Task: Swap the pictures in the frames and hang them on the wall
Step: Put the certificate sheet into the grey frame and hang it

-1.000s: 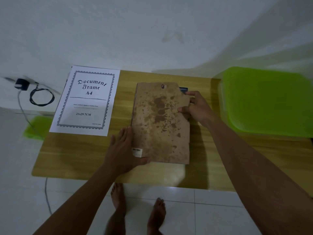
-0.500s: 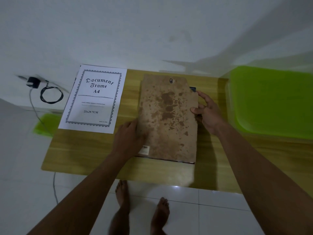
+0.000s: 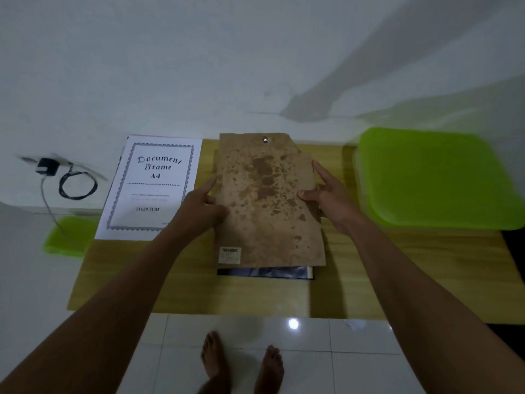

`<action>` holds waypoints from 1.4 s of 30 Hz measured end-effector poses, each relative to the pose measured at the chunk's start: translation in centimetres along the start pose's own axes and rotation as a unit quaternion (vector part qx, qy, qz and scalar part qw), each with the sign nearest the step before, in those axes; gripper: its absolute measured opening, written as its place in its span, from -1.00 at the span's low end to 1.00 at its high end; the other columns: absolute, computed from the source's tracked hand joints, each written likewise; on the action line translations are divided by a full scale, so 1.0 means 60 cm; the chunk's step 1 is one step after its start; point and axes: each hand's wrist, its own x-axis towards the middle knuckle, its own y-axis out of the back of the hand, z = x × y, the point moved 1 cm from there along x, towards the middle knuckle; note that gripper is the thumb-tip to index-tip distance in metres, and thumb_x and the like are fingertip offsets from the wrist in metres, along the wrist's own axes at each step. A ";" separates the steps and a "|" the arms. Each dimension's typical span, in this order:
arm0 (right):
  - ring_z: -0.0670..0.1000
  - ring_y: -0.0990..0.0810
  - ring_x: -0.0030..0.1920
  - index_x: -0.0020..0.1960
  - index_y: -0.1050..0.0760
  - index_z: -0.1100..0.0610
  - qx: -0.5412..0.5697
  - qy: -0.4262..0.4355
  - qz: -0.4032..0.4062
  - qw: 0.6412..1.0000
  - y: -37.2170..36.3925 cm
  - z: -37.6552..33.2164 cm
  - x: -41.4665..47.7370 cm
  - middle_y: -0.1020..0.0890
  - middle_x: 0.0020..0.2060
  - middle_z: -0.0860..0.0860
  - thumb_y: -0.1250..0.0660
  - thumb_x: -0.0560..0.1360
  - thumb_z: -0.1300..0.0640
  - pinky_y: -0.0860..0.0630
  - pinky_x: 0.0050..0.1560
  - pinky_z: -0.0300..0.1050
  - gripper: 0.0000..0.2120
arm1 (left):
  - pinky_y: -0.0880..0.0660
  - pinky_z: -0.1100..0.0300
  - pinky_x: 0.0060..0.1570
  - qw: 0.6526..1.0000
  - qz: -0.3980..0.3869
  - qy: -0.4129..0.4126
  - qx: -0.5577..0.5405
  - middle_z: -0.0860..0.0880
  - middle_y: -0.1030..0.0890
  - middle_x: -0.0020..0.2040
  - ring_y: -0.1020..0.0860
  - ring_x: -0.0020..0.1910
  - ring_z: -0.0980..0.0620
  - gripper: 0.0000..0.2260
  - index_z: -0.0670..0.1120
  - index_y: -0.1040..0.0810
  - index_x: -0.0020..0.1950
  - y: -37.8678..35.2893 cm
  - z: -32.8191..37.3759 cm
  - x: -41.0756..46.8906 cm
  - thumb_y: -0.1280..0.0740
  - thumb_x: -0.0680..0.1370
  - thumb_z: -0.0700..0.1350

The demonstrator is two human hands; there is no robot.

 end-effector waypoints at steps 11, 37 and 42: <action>0.14 -0.66 -0.03 0.37 -0.35 0.04 -0.033 0.033 0.108 0.993 0.134 -0.087 -0.108 -0.61 -0.08 0.14 -0.48 0.48 0.24 -0.56 -0.06 0.04 -0.46 | -0.46 0.33 -0.48 0.995 -0.068 -0.073 0.017 -0.08 -0.62 -0.21 -0.60 -0.37 0.20 -0.37 0.06 -0.25 0.52 -0.072 0.172 0.002 -0.38 0.51 -0.25; 0.20 -0.60 0.12 0.32 -0.49 0.26 -0.370 0.020 0.220 0.903 0.510 -0.033 -0.035 -0.64 0.13 0.19 -0.48 0.49 0.13 -0.57 0.10 0.08 -0.55 | -0.57 0.02 -0.02 0.978 -0.004 -0.059 0.201 -0.05 -0.54 -0.08 -0.61 -0.05 -0.14 -0.28 -0.06 -0.27 0.52 -0.509 0.258 0.128 -0.50 0.42 -0.06; 0.27 -0.45 0.23 0.21 -0.50 0.18 -0.464 0.036 0.203 0.862 0.511 -0.023 -0.044 -0.50 0.21 0.18 -0.44 0.50 0.05 -0.48 0.16 0.06 -0.65 | -0.46 0.02 0.03 0.922 0.057 -0.166 0.344 -0.18 -0.47 0.23 -0.47 0.19 -0.20 -0.43 -0.07 -0.36 0.45 -0.517 0.255 0.116 -0.39 0.45 -0.02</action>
